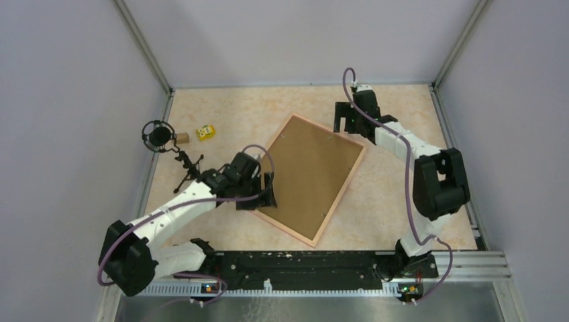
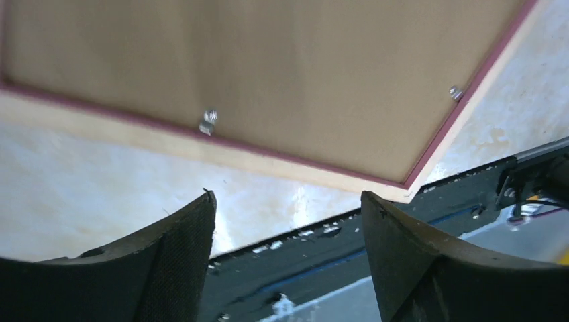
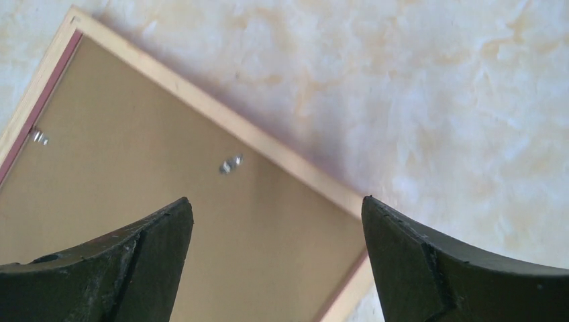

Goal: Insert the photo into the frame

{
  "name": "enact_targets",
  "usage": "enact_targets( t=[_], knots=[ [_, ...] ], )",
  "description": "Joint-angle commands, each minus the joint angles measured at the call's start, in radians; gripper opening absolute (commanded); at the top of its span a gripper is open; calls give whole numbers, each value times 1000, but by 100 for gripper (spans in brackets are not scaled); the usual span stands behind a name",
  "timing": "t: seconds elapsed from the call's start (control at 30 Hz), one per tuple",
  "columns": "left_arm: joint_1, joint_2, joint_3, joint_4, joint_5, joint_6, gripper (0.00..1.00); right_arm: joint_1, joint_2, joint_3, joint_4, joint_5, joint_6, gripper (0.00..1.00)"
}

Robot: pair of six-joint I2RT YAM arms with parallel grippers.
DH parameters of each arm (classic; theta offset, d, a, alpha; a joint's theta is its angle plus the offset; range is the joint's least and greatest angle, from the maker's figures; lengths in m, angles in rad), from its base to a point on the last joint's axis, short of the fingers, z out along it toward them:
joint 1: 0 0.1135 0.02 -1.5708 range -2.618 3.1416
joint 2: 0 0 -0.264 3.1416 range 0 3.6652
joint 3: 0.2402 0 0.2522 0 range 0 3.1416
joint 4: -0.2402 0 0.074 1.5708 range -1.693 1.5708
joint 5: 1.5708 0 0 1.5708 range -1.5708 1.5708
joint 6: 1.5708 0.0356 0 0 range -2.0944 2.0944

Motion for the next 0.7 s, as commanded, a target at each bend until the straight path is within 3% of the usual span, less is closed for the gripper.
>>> enact_targets(
  t=[0.0, 0.1, 0.2, 0.4, 0.67],
  knots=[
    [-87, -93, -172, 90, 49, -431, 80, -27, 144, 164, -52, -25, -89, 93],
    [-135, -117, -238, 144, 21, -562, 80, -33, 207, 179, -34, -83, -98, 93],
    [-147, -64, -266, 236, 2, -568, 81, -35, 253, 188, -41, -119, -95, 93],
    [-102, 210, -97, 220, -81, -385, 80, -40, 236, 97, -21, -207, -76, 86],
    [97, 427, 132, 189, -131, -63, 72, -47, 118, -118, 19, -347, -7, 63]
  ],
)
